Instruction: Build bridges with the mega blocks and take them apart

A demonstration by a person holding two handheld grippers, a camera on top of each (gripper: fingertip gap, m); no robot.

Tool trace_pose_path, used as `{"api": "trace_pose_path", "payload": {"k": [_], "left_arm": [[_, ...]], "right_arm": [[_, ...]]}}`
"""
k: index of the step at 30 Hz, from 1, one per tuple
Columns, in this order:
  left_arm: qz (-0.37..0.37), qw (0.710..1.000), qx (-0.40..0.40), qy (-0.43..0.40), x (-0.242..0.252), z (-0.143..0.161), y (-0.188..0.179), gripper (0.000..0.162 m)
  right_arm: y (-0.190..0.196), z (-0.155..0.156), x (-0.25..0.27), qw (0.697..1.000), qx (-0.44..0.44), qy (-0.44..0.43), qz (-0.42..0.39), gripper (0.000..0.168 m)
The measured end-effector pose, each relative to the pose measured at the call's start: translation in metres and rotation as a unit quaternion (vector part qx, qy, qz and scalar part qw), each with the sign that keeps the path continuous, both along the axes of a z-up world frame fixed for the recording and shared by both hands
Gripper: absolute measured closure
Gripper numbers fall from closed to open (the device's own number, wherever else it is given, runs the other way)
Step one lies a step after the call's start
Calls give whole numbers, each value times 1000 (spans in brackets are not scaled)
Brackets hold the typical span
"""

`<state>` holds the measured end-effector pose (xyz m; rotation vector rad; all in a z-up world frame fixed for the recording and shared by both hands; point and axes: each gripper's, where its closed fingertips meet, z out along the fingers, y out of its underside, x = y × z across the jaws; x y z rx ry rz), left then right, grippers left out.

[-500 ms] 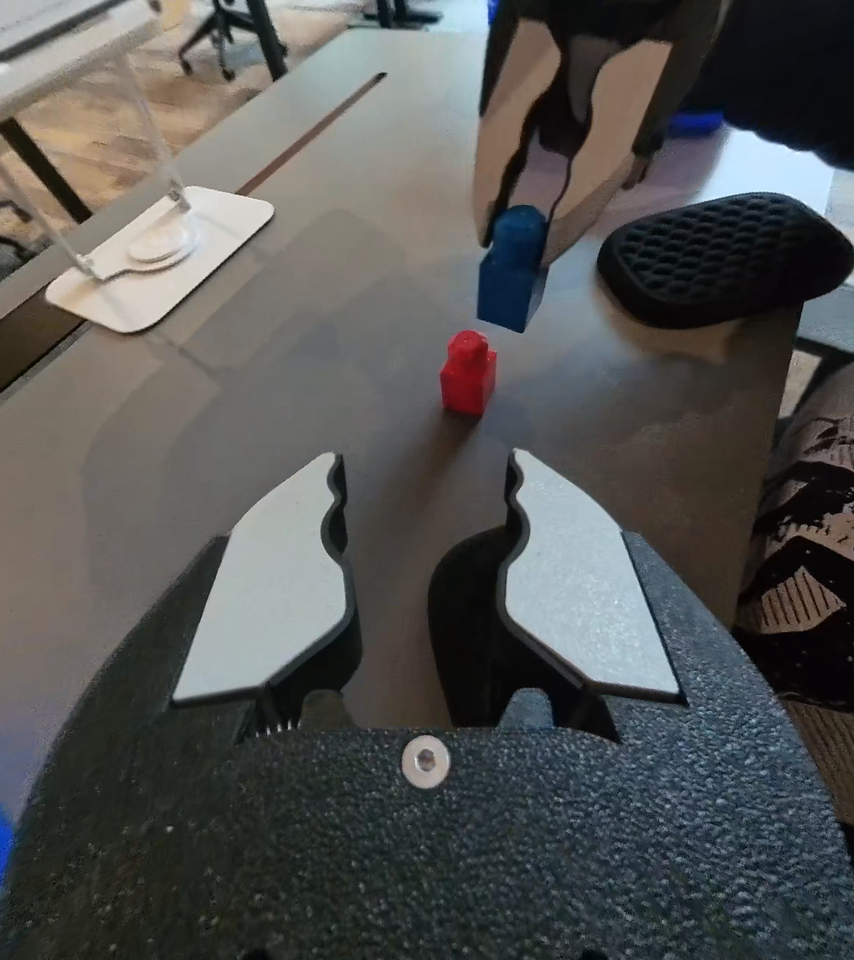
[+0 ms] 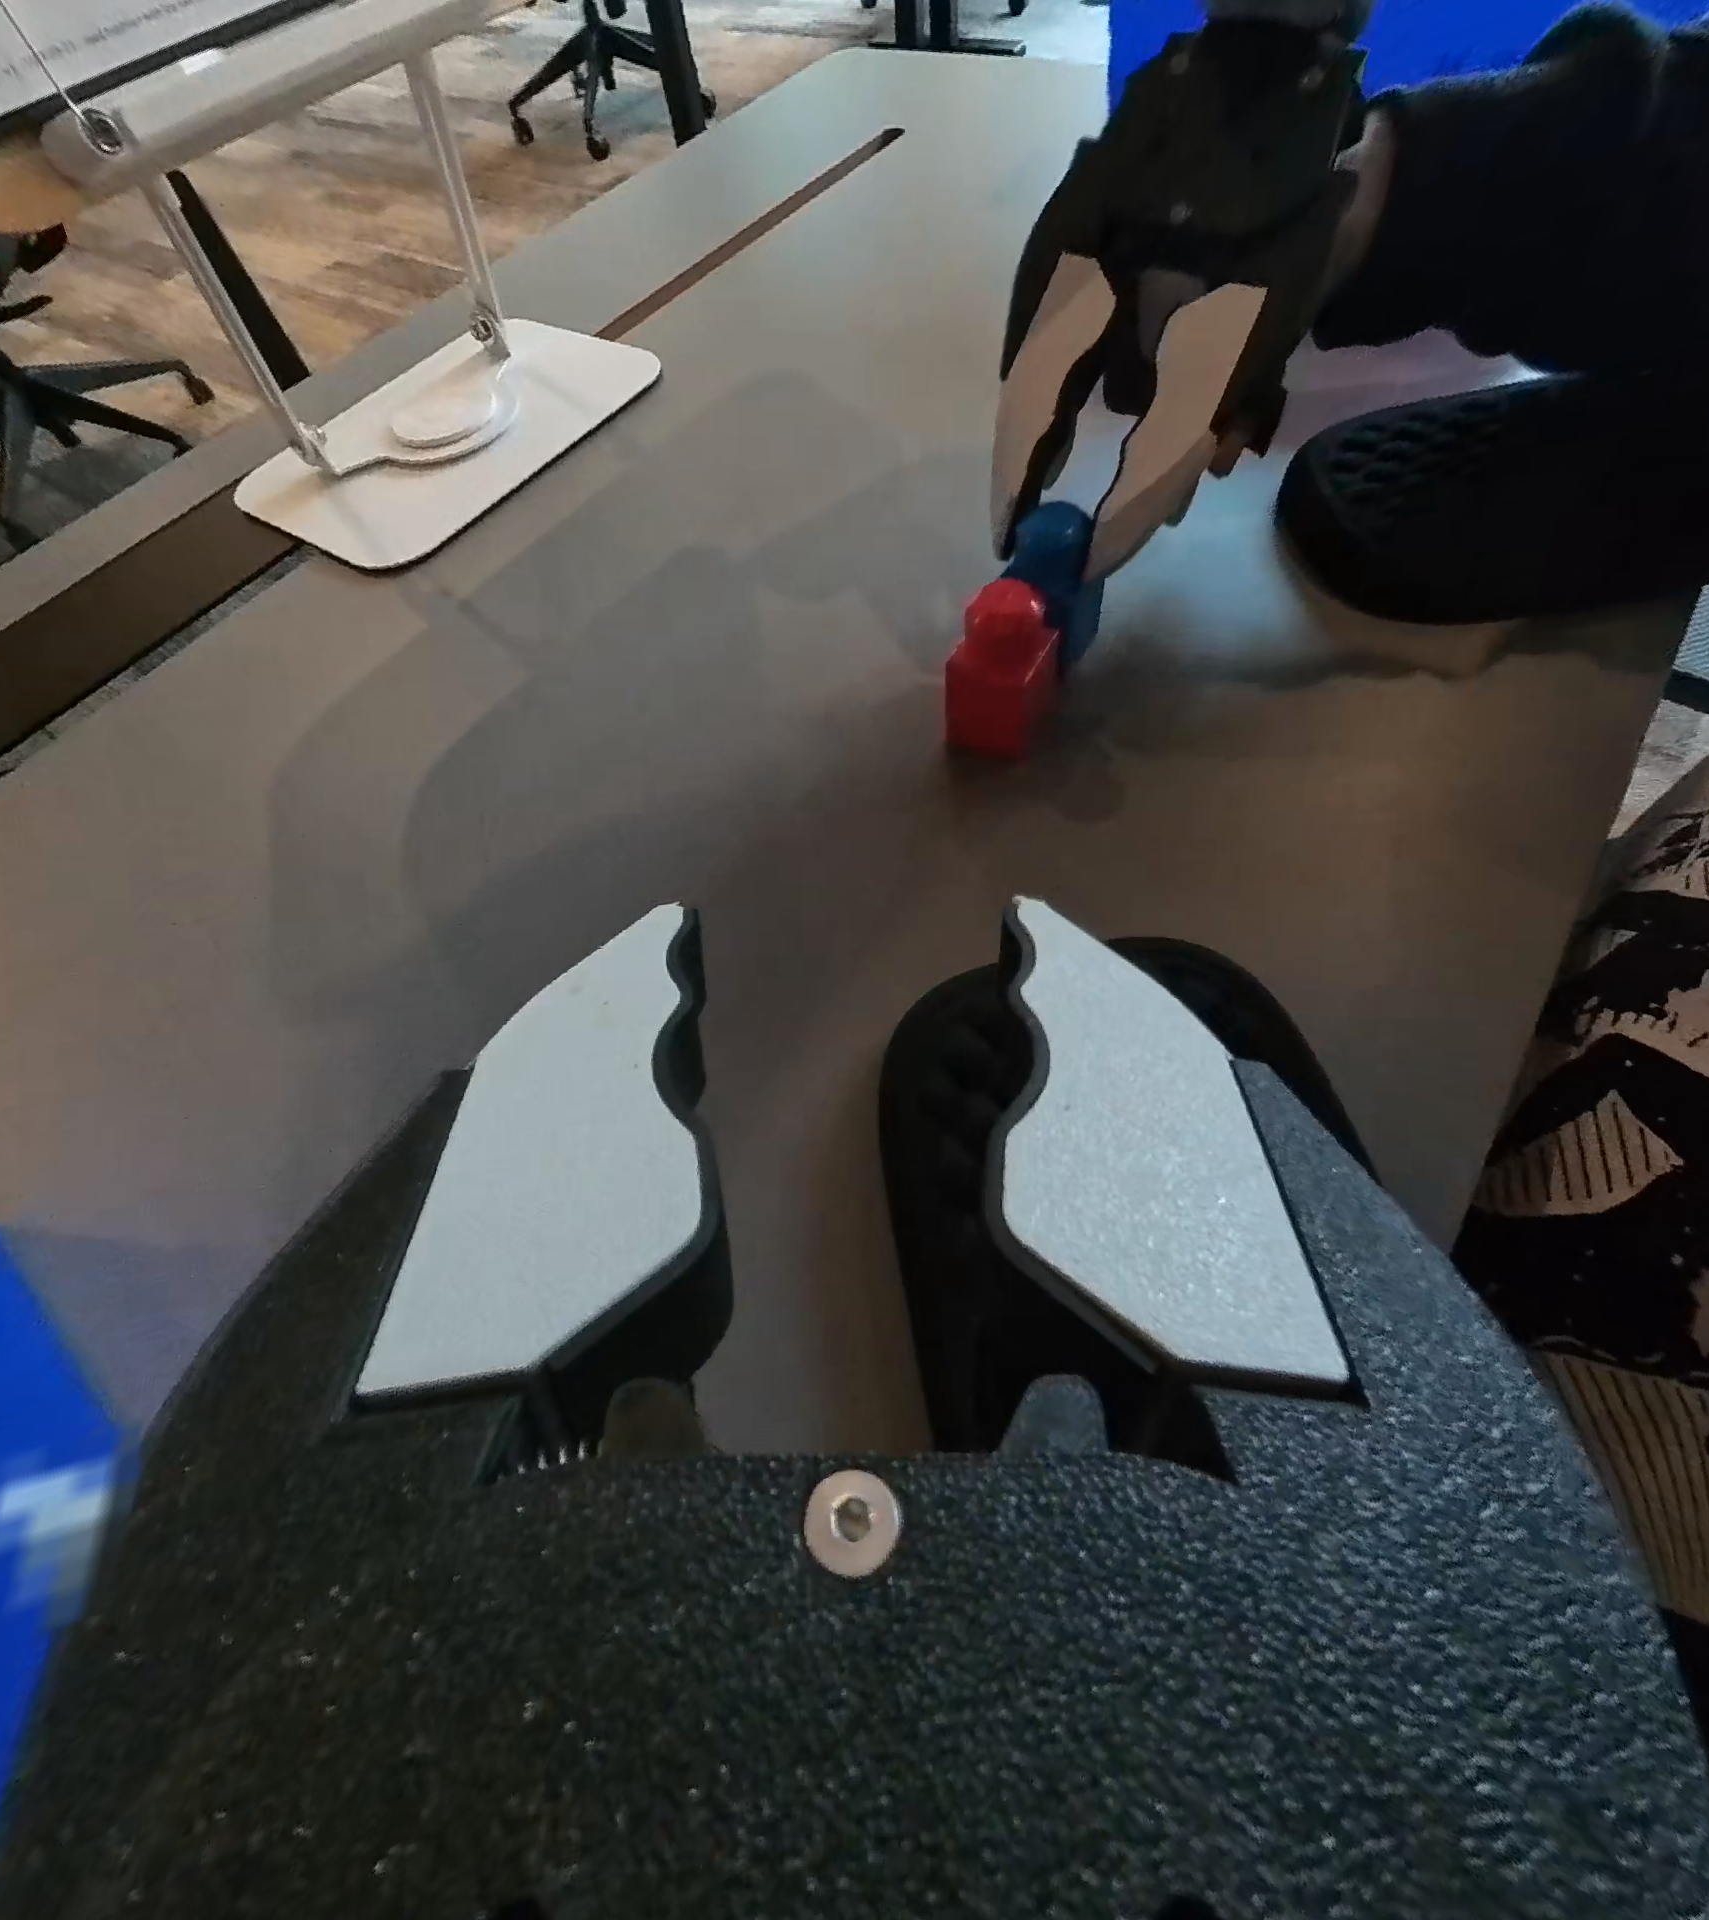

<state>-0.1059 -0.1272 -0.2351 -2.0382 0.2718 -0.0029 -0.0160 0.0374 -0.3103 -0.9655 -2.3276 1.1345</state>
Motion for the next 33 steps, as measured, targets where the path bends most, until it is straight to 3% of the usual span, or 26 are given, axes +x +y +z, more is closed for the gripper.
{"api": "trace_pose_path", "payload": {"k": [33], "left_arm": [[-16, 999, -14, 32, 2, -2, 0, 110]], "right_arm": [[-10, -4, -6, 1000, -8, 0, 16, 140]]}}
